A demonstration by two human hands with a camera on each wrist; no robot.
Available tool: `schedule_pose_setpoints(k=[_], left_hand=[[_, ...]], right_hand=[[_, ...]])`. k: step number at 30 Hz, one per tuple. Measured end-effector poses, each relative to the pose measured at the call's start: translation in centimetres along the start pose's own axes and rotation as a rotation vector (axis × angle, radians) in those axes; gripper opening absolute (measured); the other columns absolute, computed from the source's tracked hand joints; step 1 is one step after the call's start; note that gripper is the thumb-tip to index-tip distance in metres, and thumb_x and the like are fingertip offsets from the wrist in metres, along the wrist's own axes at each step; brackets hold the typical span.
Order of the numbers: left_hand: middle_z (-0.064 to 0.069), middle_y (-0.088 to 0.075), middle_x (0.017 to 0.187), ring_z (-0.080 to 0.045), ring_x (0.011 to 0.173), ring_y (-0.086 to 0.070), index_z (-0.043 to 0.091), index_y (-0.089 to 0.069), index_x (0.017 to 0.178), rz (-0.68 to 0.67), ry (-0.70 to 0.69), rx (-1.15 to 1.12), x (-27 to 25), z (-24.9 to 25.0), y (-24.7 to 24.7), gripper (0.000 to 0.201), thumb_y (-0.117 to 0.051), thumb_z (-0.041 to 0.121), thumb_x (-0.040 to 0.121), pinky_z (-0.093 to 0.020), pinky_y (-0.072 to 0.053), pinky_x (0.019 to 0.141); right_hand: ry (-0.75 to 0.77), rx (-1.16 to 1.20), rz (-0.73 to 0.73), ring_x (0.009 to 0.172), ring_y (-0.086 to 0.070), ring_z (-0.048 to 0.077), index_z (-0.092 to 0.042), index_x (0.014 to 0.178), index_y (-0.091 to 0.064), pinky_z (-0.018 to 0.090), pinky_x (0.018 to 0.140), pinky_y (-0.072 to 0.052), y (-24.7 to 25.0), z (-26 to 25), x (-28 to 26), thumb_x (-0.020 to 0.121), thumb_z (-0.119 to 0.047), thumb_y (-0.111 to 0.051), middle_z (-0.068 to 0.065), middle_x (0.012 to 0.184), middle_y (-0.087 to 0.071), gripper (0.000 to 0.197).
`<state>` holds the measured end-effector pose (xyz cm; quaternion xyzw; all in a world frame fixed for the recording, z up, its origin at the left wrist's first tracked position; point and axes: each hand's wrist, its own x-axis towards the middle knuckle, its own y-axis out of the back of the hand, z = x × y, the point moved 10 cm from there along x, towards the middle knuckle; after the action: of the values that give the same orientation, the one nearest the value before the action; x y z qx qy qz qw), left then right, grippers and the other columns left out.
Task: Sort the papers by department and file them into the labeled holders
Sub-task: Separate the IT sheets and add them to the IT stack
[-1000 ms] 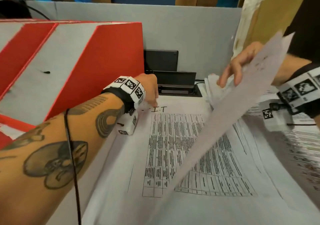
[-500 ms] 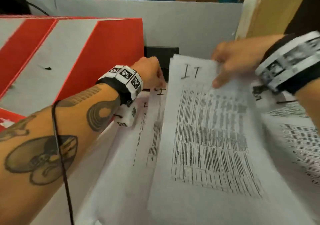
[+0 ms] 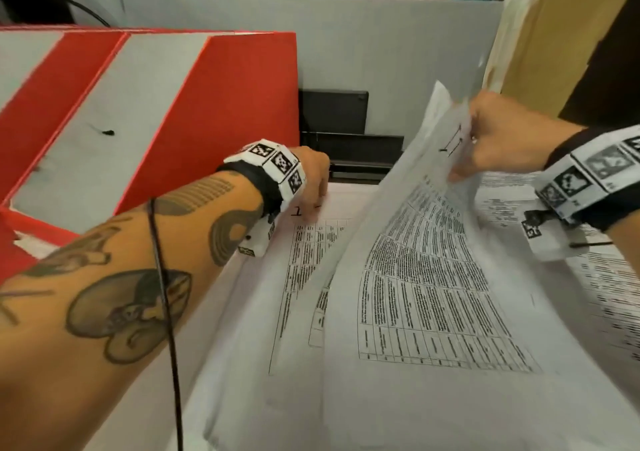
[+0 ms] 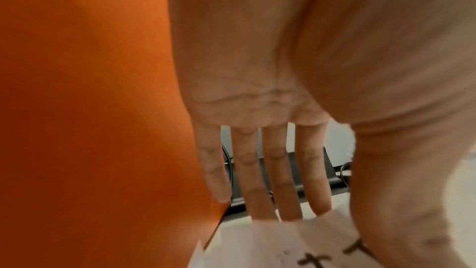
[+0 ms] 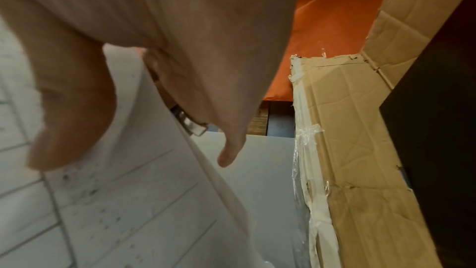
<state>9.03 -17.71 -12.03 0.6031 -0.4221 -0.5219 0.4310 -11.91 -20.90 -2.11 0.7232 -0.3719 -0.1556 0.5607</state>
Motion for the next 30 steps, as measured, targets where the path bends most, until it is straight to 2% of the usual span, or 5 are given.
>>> schedule_pose_setpoints(k=[4,12,17,25,30], left_hand=[[-0.003,-0.074,0.098,-0.023,0.092,-0.07,0.015,-0.078,0.102,0.147,0.024,-0.047,-0.3,-0.3,2.0,0.039,-0.094,0.031,0.07,-0.033,-0.059,0.075],[-0.01,-0.066,0.092,-0.027,0.075,-0.06,0.009,-0.072,0.112,0.385,0.057,-0.011,-2.2,-0.1,5.6,0.022,-0.073,0.014,0.09,-0.036,-0.052,0.067],[-0.009,-0.065,0.087,-0.032,0.081,-0.065,0.012,-0.067,0.089,0.578,0.042,-0.094,-4.7,0.2,9.4,0.018,-0.078,0.026,0.085,-0.04,-0.056,0.075],[-0.007,-0.077,0.086,-0.019,0.073,-0.067,0.012,-0.076,0.087,0.48,-0.284,-0.335,-5.4,2.6,10.6,0.014,-0.066,0.019,0.094,-0.025,-0.052,0.062],[0.005,-0.076,0.071,-0.005,0.06,-0.068,0.016,-0.078,0.091,0.378,-0.224,-0.679,-3.2,0.3,8.2,0.032,-0.058,0.039,0.103,-0.023,-0.055,0.063]], right_hand=[[0.032,0.085,-0.03,0.074,-0.073,0.008,-0.023,0.077,-0.078,0.036,0.075,-0.059,-0.3,0.2,-0.5,0.066,0.008,-0.09,-0.011,0.075,-0.077,0.035],[-0.043,0.086,-0.085,0.083,-0.078,0.02,-0.021,0.089,-0.082,0.051,0.087,-0.061,-2.1,0.1,0.1,0.071,-0.016,-0.093,-0.005,0.085,-0.081,0.021],[-0.017,0.048,-0.119,0.098,-0.073,0.018,-0.025,0.109,-0.076,0.049,0.095,-0.057,-3.8,-1.5,0.9,0.081,-0.019,-0.087,-0.006,0.109,-0.077,0.031],[0.01,0.051,0.053,0.079,-0.074,0.016,-0.019,0.091,-0.079,0.045,0.077,-0.062,-2.7,-2.0,0.5,0.075,-0.017,-0.091,-0.003,0.085,-0.078,0.02],[0.064,0.251,0.047,0.078,-0.069,-0.012,-0.02,0.096,-0.069,0.015,0.068,-0.056,-1.7,-1.3,-1.1,0.06,0.01,-0.091,-0.015,0.091,-0.073,0.052]])
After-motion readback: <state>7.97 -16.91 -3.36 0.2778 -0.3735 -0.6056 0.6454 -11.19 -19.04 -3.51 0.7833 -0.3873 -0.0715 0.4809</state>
